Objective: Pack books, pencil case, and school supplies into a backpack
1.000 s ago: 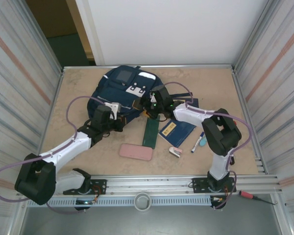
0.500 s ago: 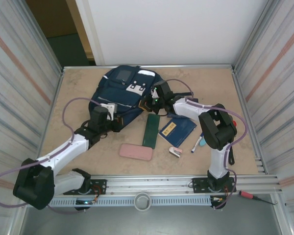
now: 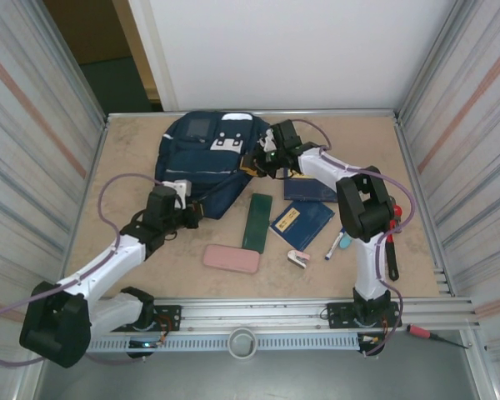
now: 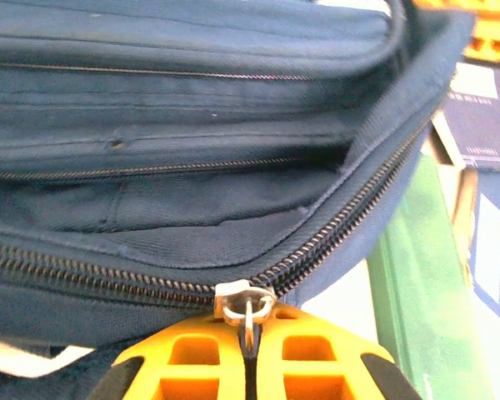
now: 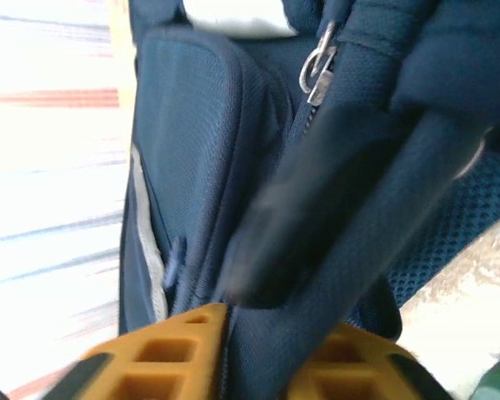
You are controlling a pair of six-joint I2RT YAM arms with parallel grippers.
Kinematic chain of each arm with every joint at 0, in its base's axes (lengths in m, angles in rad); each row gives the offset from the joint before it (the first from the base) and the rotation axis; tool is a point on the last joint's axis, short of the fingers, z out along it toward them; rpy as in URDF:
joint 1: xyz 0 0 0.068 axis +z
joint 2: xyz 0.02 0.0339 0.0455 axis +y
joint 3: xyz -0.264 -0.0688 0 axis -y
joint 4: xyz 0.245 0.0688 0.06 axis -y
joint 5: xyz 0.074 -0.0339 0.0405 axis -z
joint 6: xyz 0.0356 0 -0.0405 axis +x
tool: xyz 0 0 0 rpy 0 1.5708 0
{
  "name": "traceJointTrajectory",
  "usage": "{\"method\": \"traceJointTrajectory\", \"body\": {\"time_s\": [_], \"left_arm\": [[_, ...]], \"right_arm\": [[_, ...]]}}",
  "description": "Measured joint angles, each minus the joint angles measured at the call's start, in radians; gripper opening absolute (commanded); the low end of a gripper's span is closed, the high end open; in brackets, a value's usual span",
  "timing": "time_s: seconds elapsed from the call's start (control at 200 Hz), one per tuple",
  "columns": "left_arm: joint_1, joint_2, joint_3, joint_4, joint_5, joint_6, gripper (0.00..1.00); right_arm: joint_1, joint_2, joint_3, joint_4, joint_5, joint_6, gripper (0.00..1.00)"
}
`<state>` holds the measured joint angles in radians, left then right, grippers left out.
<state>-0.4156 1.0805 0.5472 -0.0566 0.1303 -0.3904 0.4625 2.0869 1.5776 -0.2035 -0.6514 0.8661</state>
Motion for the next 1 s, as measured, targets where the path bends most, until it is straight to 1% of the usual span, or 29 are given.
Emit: {"method": "traceJointTrajectory", "body": {"time_s": [0.1, 0.195, 0.255, 0.321, 0.381, 0.466, 0.491, 0.531, 0.606, 0.616, 0.636, 0.656, 0.696, 0.746, 0.781, 0.827, 0.892, 1.002], "left_arm": [[-0.048, 0.016, 0.026, -0.005, 0.001, 0.000, 0.00], [-0.079, 0.016, 0.042, -0.007, 0.001, 0.000, 0.00], [-0.092, 0.016, 0.044, -0.006, 0.005, 0.000, 0.00], [-0.098, 0.016, 0.044, -0.007, 0.009, 0.000, 0.00], [-0.105, 0.017, 0.044, -0.007, 0.010, 0.001, 0.00], [-0.117, 0.017, 0.044, -0.007, 0.018, 0.006, 0.00], [-0.120, 0.017, 0.044, -0.007, 0.021, 0.009, 0.00], [-0.126, 0.017, 0.044, -0.007, 0.027, 0.013, 0.00], [-0.130, 0.010, 0.044, -0.013, 0.031, 0.019, 0.00], [-0.130, 0.008, 0.044, -0.015, 0.031, 0.020, 0.00], [-0.130, 0.004, 0.044, -0.018, 0.030, 0.020, 0.00], [-0.129, -0.002, 0.044, -0.020, 0.026, 0.020, 0.00], [-0.129, -0.014, 0.044, -0.023, 0.022, 0.020, 0.00], [-0.129, -0.031, 0.044, -0.024, 0.014, 0.021, 0.00], [-0.126, -0.044, 0.043, -0.026, 0.011, 0.023, 0.00], [-0.115, -0.061, 0.039, -0.026, 0.012, 0.023, 0.00], [-0.077, -0.096, 0.023, -0.030, 0.021, 0.019, 0.00], [0.027, -0.154, -0.019, -0.051, 0.035, 0.002, 0.00]], "right_arm": [[-0.029, -0.008, -0.010, -0.011, 0.011, -0.030, 0.66], [-0.058, -0.082, -0.116, 0.005, 0.043, -0.043, 0.78], [-0.069, -0.158, -0.218, 0.026, 0.069, -0.030, 0.81], [-0.053, -0.225, -0.304, 0.056, 0.087, 0.002, 0.83], [-0.008, -0.256, -0.344, 0.087, 0.100, 0.037, 0.84], [0.072, -0.256, -0.351, 0.133, 0.117, 0.070, 0.84], [0.097, -0.255, -0.351, 0.143, 0.125, 0.079, 0.82], [0.133, -0.253, -0.346, 0.156, 0.132, 0.093, 0.72], [0.170, -0.231, -0.317, 0.161, 0.145, 0.103, 0.46], [0.172, -0.227, -0.314, 0.161, 0.147, 0.108, 0.44], [0.173, -0.222, -0.309, 0.160, 0.151, 0.113, 0.35], [0.172, -0.215, -0.306, 0.160, 0.153, 0.117, 0.29], [0.166, -0.209, -0.305, 0.156, 0.154, 0.119, 0.17], [0.154, -0.209, -0.306, 0.148, 0.145, 0.114, 0.07], [0.148, -0.213, -0.306, 0.146, 0.135, 0.108, 0.03], [0.138, -0.221, -0.306, 0.140, 0.123, 0.099, 0.00], [0.114, -0.233, -0.304, 0.121, 0.093, 0.070, 0.00], [0.060, -0.236, -0.267, 0.050, 0.047, 0.008, 0.00]]}}
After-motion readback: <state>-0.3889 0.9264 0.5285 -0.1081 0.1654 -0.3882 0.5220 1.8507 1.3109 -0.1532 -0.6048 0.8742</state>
